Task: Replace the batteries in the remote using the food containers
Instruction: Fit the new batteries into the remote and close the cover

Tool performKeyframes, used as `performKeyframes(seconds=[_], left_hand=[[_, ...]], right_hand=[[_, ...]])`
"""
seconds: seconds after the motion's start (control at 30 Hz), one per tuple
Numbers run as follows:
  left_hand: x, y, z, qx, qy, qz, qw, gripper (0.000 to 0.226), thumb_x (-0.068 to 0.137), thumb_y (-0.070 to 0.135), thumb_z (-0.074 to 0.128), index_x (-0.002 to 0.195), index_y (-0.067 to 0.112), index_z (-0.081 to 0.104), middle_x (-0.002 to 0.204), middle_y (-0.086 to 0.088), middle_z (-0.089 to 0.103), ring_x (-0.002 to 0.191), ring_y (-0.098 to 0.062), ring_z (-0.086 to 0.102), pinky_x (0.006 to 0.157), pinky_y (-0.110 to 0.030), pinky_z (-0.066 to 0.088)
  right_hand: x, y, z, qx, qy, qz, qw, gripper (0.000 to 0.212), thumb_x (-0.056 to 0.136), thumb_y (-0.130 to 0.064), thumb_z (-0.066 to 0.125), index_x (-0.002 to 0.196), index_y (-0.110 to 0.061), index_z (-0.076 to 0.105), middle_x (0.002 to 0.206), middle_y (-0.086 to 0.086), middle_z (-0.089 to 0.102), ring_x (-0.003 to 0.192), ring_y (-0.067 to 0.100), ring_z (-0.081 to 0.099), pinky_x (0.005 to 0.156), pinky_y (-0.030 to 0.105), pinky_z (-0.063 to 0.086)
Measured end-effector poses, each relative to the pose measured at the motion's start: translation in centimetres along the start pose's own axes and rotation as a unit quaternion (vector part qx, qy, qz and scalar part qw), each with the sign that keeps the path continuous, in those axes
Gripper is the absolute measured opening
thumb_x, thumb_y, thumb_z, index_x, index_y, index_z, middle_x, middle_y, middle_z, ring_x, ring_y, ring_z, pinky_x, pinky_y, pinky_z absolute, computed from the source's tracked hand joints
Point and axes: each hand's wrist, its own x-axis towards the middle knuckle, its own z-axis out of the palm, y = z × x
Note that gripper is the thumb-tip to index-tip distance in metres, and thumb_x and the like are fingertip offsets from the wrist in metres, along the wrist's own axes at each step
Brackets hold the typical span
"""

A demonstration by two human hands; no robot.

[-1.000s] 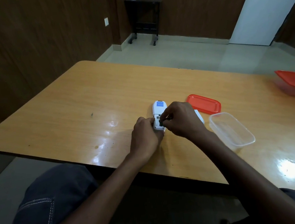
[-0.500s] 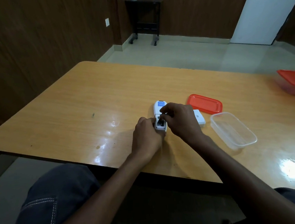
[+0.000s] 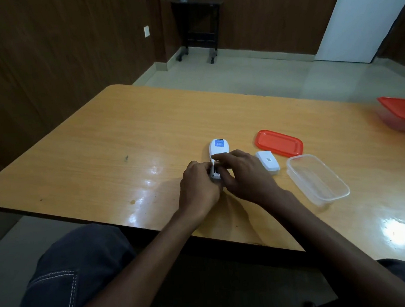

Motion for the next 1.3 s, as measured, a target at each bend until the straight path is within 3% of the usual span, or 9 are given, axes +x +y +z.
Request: performKeyframes(seconds=[0.07,0.2,0.37,0.63,0.8,0.97,1.1,1.23,1.3], left_hand=[[-0.1,0.1,-0.1,-0.001,-0.004,-0.003,1.0,0.042,0.087,0.025,0.073,0.128,0.018,0.068,0.112,-0.005,0.061,0.103,-0.025,0.063,0.073,-0.027,0.042],[0.0,0.0,-0.1,0.005,0.001,-0.006,1.0,0.05,0.082,0.025,0.079,0.131,0.02,0.066,0.116,-0.004,0.061,0.107,-0.022,0.064,0.076,-0.024,0.044],[0.0,0.1,-0.1,0.0,0.006,-0.007,1.0,0.046,0.077,0.022,0.082,0.121,0.017,0.071,0.113,-0.005,0.062,0.103,-0.024,0.065,0.081,-0.03,0.052],[0.0,0.0,0.1,-0.011,0.007,-0.004,1.0,0.053,0.078,0.022,0.083,0.129,0.019,0.067,0.121,-0.006,0.064,0.108,-0.024,0.066,0.083,-0.028,0.052],[0.1,0.2,-0.4,-0.031,-0.007,-0.028,0.999,0.047,0.078,0.022,0.081,0.124,0.019,0.071,0.121,-0.007,0.07,0.108,-0.022,0.067,0.087,-0.032,0.055],[0.8,0.5,-1.0,-0.153,-0.048,-0.136,0.978,0.04,0.084,0.009,0.061,0.119,0.021,0.074,0.101,-0.004,0.078,0.073,-0.016,0.065,0.067,-0.024,0.05],[1.1,0.7,-0.8,-0.28,-0.039,-0.218,0.934,0.039,0.085,0.0,0.046,0.107,0.011,0.075,0.068,-0.011,0.065,0.054,-0.023,0.05,0.059,-0.035,0.045],[0.8,1.0,-0.7,-0.282,0.0,-0.23,0.931,0.04,0.084,0.001,0.041,0.105,0.017,0.071,0.071,-0.012,0.068,0.047,-0.022,0.048,0.053,-0.031,0.044],[0.9,1.0,-0.9,-0.244,0.04,-0.216,0.945,0.041,0.085,0.006,0.039,0.112,0.017,0.069,0.091,-0.012,0.074,0.045,-0.021,0.057,0.05,-0.026,0.046]], right_hand=[[0.0,0.3,-0.3,0.026,0.03,0.05,0.998,0.032,0.089,-0.017,0.062,0.12,-0.015,0.071,0.092,0.005,0.076,0.089,0.023,0.067,0.072,0.033,0.048],[0.1,1.5,-1.3,-0.128,0.086,0.125,0.98,0.03,0.083,-0.011,0.061,0.111,-0.008,0.072,0.09,0.012,0.075,0.085,0.033,0.066,0.061,0.035,0.046],[-0.5,1.6,-2.3,-0.245,-0.016,0.211,0.946,0.013,0.085,-0.012,0.057,0.084,-0.001,0.065,0.089,0.017,0.069,0.093,0.037,0.057,0.06,0.035,0.034],[-0.2,1.2,-1.1,-0.151,-0.007,0.201,0.968,0.023,0.08,-0.014,0.061,0.1,-0.008,0.073,0.097,0.007,0.073,0.096,0.032,0.057,0.072,0.041,0.051],[-0.5,1.4,-0.4,-0.097,0.044,0.218,0.97,0.026,0.082,-0.009,0.066,0.104,-0.009,0.077,0.104,0.009,0.073,0.094,0.031,0.062,0.068,0.032,0.038],[0.0,-0.7,-0.5,0.01,0.133,0.237,0.962,0.023,0.086,-0.027,0.07,0.103,-0.013,0.076,0.101,0.005,0.071,0.089,0.022,0.066,0.071,0.03,0.041],[-0.4,-2.3,0.4,-0.012,0.078,0.212,0.974,0.027,0.088,-0.037,0.068,0.104,-0.017,0.076,0.104,0.003,0.07,0.089,0.024,0.065,0.067,0.03,0.035],[-0.8,-2.6,1.0,-0.052,0.04,0.173,0.983,0.029,0.089,-0.039,0.067,0.102,-0.014,0.075,0.109,0.005,0.069,0.083,0.031,0.066,0.064,0.035,0.043],[-0.9,-2.7,1.1,-0.073,0.023,0.157,0.985,0.026,0.09,-0.034,0.065,0.103,-0.012,0.073,0.115,0.006,0.068,0.085,0.032,0.066,0.065,0.035,0.045]])
